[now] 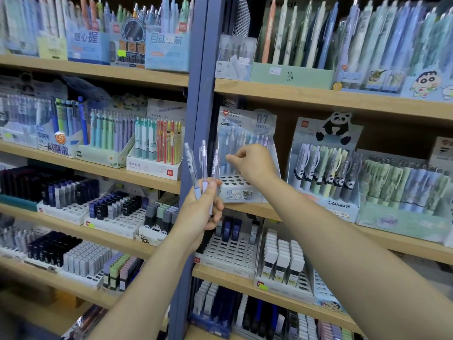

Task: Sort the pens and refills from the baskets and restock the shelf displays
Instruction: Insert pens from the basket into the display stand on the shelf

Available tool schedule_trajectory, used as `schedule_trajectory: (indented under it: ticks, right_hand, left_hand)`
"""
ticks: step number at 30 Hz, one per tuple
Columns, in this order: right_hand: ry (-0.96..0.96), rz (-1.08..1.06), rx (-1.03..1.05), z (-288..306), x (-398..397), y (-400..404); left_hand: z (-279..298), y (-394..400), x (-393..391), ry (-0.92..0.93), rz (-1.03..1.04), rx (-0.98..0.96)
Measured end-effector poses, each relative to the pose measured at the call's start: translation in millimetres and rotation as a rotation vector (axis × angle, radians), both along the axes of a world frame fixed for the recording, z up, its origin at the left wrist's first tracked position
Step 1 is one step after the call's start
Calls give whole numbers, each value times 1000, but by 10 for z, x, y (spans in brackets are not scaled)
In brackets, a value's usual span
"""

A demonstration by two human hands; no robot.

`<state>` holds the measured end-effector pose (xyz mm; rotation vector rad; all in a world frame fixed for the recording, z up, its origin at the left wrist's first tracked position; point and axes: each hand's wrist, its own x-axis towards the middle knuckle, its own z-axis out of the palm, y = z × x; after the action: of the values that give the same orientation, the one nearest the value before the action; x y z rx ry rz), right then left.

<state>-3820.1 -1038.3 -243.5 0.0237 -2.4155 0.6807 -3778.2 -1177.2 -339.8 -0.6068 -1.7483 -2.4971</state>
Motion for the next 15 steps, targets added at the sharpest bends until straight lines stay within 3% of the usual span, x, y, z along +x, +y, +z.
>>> schedule_trajectory:
  ticks: [15]
  right_hand:
    - [36,-64,121,-64,-25,-58]
  left_hand:
    - [-10,43,-27,-4,13,-6]
